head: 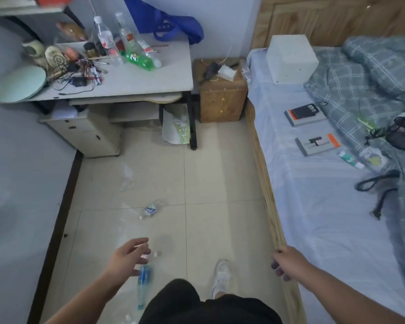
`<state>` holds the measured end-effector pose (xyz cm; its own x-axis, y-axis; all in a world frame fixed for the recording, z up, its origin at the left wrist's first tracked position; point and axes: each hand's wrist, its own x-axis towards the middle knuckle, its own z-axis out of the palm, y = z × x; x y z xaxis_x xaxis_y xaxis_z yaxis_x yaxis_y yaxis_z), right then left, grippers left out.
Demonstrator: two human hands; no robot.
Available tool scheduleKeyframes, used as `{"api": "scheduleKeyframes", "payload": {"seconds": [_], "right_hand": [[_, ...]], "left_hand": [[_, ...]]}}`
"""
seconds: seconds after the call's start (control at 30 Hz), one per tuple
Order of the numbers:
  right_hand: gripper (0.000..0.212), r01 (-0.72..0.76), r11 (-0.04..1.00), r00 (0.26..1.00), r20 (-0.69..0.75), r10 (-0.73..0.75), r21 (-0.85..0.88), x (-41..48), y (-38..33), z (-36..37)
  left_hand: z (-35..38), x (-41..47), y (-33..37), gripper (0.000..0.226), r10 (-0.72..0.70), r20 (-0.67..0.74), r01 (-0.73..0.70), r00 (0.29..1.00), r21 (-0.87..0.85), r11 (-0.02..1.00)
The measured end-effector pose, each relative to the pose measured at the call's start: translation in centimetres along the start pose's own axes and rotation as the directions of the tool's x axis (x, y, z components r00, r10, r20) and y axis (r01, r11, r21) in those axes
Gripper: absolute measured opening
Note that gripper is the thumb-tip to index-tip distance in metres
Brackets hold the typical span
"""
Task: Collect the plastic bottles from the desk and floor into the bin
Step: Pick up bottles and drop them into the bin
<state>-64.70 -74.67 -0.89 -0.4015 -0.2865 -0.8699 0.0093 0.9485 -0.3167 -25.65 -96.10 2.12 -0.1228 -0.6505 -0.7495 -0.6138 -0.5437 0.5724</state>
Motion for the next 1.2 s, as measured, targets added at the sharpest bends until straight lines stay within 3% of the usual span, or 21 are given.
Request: {"api": "scheduleKeyframes", "payload": {"seconds": [0.23, 0.4, 0.63, 0.77, 0.9, 1.07, 1.2], "right_hand": [[0.014, 0.209, 0.977, 0.978, -0.011, -0.209, 0.029, 5.4, -21.0, -2.0], [0.010, 0.242, 0.964, 0.970, 0.001, -0.244, 0.112, 9.4, -32.1, -0.3], [0.015, 0.177, 0.978, 0.984, -0.011, -0.179, -0.108, 11.7, -38.7, -0.4], [0.016, 0.089, 0.977, 0.996, -0.001, -0.091, -0.193, 13.4, -40.2, -1.6], [0.009, 0.064, 0.979, 0.997, -0.029, -0.071, -0.194, 16.4, -42.4, -2.9], [0.008, 0.068, 0.986, 0.998, -0.005, -0.070, -0.152, 21.8, -50.1, -4.7], [0.013, 0.166, 0.969, 0.986, 0.024, -0.165, -0.184, 25.5, -59.6, -6.4]], "left_hand": [[-1.8, 4.4, 1.8, 0.018, -0.130, -0.054, 0.122, 0.990, -0.127, 0.984], [-5.3, 11.8, 5.3, 0.019, -0.159, -0.063, 0.147, 0.985, -0.167, 0.975], [-12.8, 21.2, 17.5, 0.018, -0.040, -0.044, 0.038, 0.998, -0.058, 0.998], [-16.3, 25.5, 25.7, 0.017, 0.055, -0.071, -0.061, 0.996, -0.080, 0.995], [-18.3, 29.7, 32.2, 0.016, 0.120, -0.113, -0.129, 0.986, -0.077, 0.989], [-19.4, 34.2, 37.5, 0.015, 0.108, -0.148, -0.120, 0.983, -0.073, 0.990], [-19.5, 36.4, 39.6, 0.016, 0.013, -0.182, -0.037, 0.983, -0.126, 0.991]]}}
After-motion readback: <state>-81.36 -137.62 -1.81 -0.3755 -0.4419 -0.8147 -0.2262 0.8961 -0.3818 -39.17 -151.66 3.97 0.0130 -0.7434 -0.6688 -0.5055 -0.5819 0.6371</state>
